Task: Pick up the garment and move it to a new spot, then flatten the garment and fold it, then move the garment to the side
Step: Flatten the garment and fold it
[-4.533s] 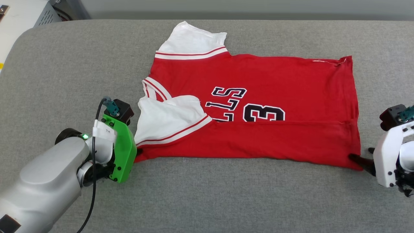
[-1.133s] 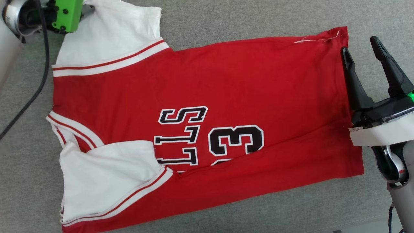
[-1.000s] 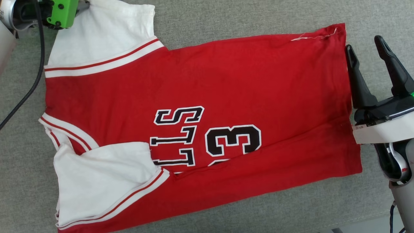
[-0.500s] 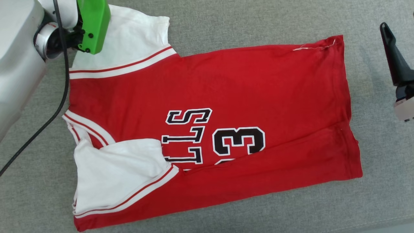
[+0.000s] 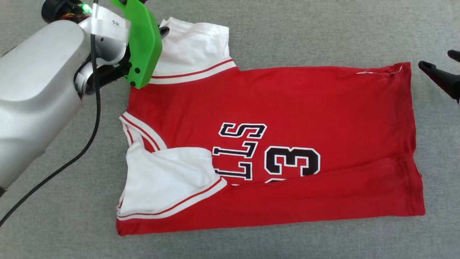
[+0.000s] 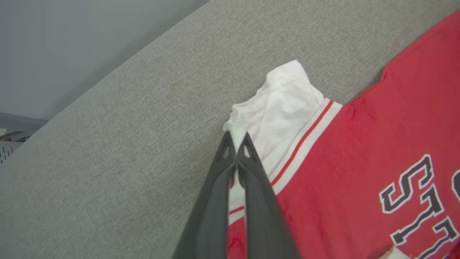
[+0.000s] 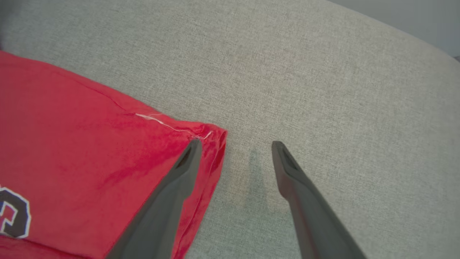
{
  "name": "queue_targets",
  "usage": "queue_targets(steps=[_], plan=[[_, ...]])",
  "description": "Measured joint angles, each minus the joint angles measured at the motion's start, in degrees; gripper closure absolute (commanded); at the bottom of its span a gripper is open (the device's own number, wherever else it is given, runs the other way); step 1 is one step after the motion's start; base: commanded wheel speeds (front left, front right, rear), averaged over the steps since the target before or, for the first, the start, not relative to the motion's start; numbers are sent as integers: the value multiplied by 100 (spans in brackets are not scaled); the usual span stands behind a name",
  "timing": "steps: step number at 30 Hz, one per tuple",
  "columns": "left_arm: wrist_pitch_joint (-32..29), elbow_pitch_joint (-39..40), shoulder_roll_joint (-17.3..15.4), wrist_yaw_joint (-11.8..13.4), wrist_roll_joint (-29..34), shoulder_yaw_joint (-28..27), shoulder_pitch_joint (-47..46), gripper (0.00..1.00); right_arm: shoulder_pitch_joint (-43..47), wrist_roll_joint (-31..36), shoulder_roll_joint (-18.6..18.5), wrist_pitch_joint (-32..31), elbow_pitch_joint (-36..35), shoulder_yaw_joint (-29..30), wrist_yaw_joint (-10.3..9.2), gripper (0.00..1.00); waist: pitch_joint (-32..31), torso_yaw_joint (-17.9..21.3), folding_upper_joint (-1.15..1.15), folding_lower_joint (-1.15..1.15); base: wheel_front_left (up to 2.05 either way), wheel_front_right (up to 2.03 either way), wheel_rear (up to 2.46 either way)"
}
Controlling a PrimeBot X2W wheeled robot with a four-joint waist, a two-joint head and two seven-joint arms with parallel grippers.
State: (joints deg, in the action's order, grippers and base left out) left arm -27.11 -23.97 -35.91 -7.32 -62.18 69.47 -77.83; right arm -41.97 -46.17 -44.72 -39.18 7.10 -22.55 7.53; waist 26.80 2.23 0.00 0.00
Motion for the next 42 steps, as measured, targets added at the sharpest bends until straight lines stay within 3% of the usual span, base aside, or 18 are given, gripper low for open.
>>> queue_targets(steps=[11, 15, 16, 17, 18, 30, 42], plan=[[296, 315, -10, 0, 218, 27, -7, 100, -485, -25, 703, -123, 1499, -369, -1, 0, 232, -336, 0, 0, 0, 0, 0], [341, 285, -29, 0, 215, 31, -1, 100, -564, -62, 794, -30, 1859, -563, -9, 0, 307, -366, 0, 0, 0, 0, 0], [345, 271, -29, 0, 214, 31, 1, 100, -579, -97, 795, 18, 1903, -598, -9, 18, 301, -363, 0, 0, 0, 0, 0], [348, 257, -34, 0, 213, 31, 2, 100, -589, -101, 798, 87, 1940, -653, -9, 91, 291, -357, 0, 0, 0, 0, 0], [366, 244, -42, 0, 211, 30, 8, 100, -600, -111, 797, 165, 1963, -695, -9, 100, 279, -349, 0, 1, 0, 0, 0], [1053, 282, -332, 79, 196, 60, 776, 100, -306, -487, 943, 2046, 2102, -1255, -5, 100, -340, -196, 0, 0, 0, 0, 0], [1405, 1434, -995, 581, 208, 205, 1986, 100, 437, -503, 403, 2953, 1608, -1677, -1, 100, -1196, -180, 0, 1, 0, 0, 0]])
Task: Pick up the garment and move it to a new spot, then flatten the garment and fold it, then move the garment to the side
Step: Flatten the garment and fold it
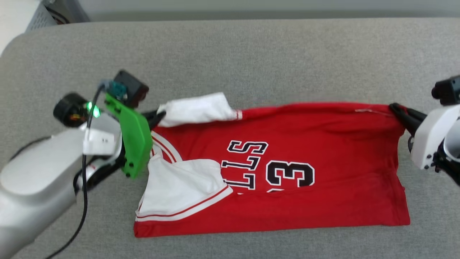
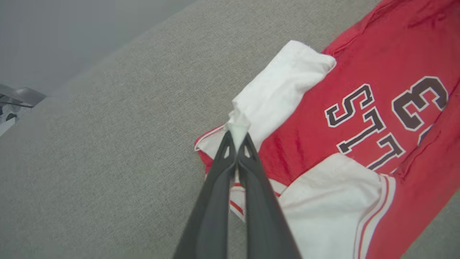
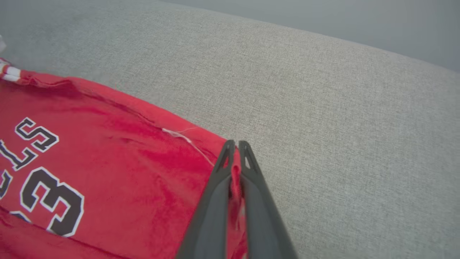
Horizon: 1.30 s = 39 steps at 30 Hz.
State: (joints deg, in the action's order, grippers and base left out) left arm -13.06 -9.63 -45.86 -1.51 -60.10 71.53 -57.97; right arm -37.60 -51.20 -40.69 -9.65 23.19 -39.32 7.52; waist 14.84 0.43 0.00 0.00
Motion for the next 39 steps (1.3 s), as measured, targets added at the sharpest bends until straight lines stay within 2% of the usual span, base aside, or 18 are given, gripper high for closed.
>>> queue_targets(steps=[6, 14, 20, 29, 30, 31, 32, 33, 36, 39], plan=[[92, 576, -277, 344, -41, 76, 792, 100, 650, -127, -162, 207, -330, -83, 1, 100, -321, -53, 0, 0, 0, 0, 0], [300, 866, -428, 686, -249, 126, 1721, 100, 1670, -398, -427, 344, -706, 53, 1, 100, -511, -164, 0, 0, 0, 0, 0], [378, 801, -410, 778, -302, 140, 2091, 100, 2160, -483, -458, 330, -792, 171, 1, 100, -463, -177, 0, 0, 0, 0, 0], [538, 367, -65, 770, -350, 147, 2396, 100, 2716, -712, -355, 269, -896, 238, 1, 100, -370, -230, 0, 0, 0, 0, 0], [576, 301, -31, 770, -350, 147, 2416, 100, 2716, -681, -341, 287, -869, 258, 1, 89, -374, -221, 0, 0, 0, 0, 0], [633, 227, 2, 776, -348, 146, 2434, 100, 2716, -677, -307, 288, -832, 287, 1, 63, -385, -213, 0, 0, 0, 0, 0], [715, 170, 25, 803, -328, 140, 2446, 13, 2716, -677, -271, 294, -820, 311, 1, 0, -399, -207, 0, 0, 0, 0, 0], [860, 101, 49, 868, -275, 112, 2458, 0, 2716, -677, -235, 330, -816, 341, 1, 0, -421, -200, 0, 0, 0, 0, 0], [1268, 12, 86, 1051, -188, 8, 2516, 0, 2719, -716, -214, 394, -887, 458, 1, 0, -508, -185, 0, 0, 0, 0, 0], [1758, -1, 100, 1362, -137, -188, 2597, 0, 2721, -942, -291, 465, -1080, 756, 1, 0, -607, -182, 0, 0, 0, 0, 0]])
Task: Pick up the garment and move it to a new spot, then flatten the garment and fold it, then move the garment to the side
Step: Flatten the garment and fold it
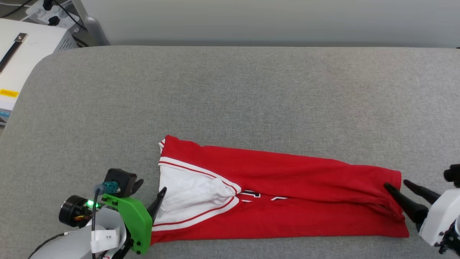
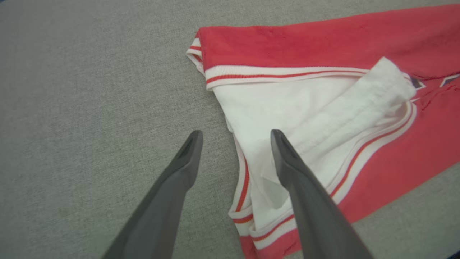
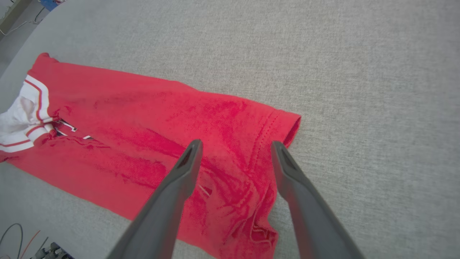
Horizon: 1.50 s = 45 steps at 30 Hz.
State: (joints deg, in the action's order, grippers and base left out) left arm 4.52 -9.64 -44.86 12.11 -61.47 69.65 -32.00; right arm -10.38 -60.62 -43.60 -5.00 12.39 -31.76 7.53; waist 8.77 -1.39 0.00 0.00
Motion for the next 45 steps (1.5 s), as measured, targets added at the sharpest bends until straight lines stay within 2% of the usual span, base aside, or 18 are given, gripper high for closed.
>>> queue_targets(steps=[4, 8, 11, 16, 24, 35, 36, 37, 38, 45], plan=[[713, 44, 30, 564, 104, -379, 134, 0, 5, -353, -272, -113, -207, 398, 0, 0, -99, -22, 0, 0, 0, 0, 0], [979, 100, 134, 1076, 444, -794, 211, 0, 47, -846, -488, -583, -201, 724, 0, 0, -111, -95, 0, 0, 0, 0, 0], [1012, 181, 242, 1349, 816, -1225, 347, 0, 77, -1206, -547, -1051, -74, 829, 0, 0, -82, -139, 0, 0, 0, 0, 0], [1014, 457, 572, 1639, 1759, -2154, 720, 0, 77, -1225, -557, -1644, 212, 700, 0, 0, 25, -226, 0, 0, 0, 0, 0], [1015, 716, 1301, 1683, 3010, -3257, 1432, 0, -177, -1049, -30, -1859, 595, 415, 0, 0, 223, -388, 0, 0, 0, 0, 0], [1014, 816, 2438, 1069, 4284, -4459, 2189, 0, -494, -996, 193, -2030, 798, 57, -3, 0, 375, -484, 0, 0, 0, 0, 0], [1014, 800, 2526, 994, 4361, -4568, 2251, 0, -517, -996, 194, -2047, 798, 21, -4, 32, 370, -478, 0, 0, 0, 0, 0], [1014, 780, 2597, 918, 4454, -4673, 2306, 0, -531, -996, 199, -2047, 801, -7, -5, 88, 361, -472, 0, 0, 0, 0, 0], [1014, 769, 2653, 861, 4529, -4755, 2346, 0, -536, -996, 200, -2047, 803, -22, -7, 100, 354, -466, 0, 0, 0, 0, 0], [1015, 720, 2964, 475, 5009, -5198, 2564, 0, -569, -1095, 69, -2037, 935, -108, 2, 100, 237, -399, 0, 0, 0, 0, 0]])
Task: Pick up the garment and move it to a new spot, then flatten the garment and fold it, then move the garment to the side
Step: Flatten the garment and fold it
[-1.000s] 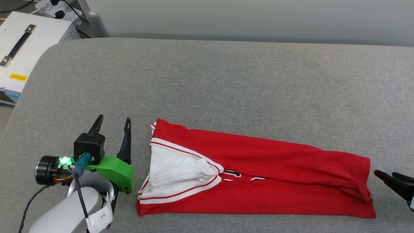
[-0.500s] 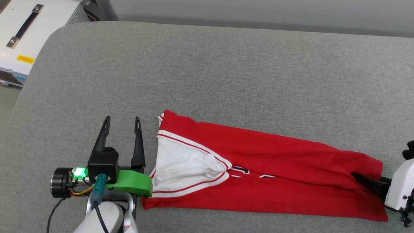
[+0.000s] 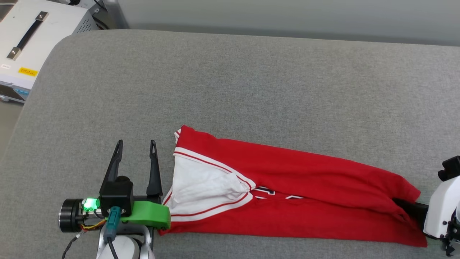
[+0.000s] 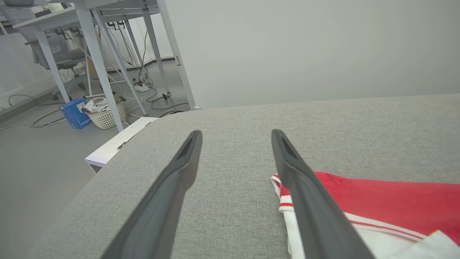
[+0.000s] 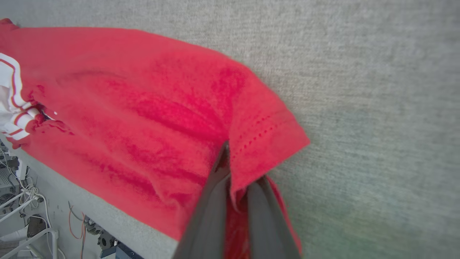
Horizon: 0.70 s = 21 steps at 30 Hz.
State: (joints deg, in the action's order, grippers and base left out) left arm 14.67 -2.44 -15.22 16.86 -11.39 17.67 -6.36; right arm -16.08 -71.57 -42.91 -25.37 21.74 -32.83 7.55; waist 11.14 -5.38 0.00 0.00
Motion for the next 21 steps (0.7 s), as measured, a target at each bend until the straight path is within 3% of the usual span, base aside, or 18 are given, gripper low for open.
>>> queue_targets(steps=[9, 13, 21], plan=[[-1, -63, 233, -386, 350, -347, 120, 0, 21, -86, -794, 169, 406, 224, 3, 100, -190, 52, 0, 0, 0, 0, 0], [-1, -113, 286, -505, 487, -436, 197, 0, 71, -163, -948, 191, 414, 291, 3, 100, -281, 65, 0, 0, 0, 0, 0], [0, -151, 376, -682, 617, -579, 376, 0, 281, -534, -992, -114, -572, 308, -1, 100, -443, 108, 0, 0, 0, 0, 0]])
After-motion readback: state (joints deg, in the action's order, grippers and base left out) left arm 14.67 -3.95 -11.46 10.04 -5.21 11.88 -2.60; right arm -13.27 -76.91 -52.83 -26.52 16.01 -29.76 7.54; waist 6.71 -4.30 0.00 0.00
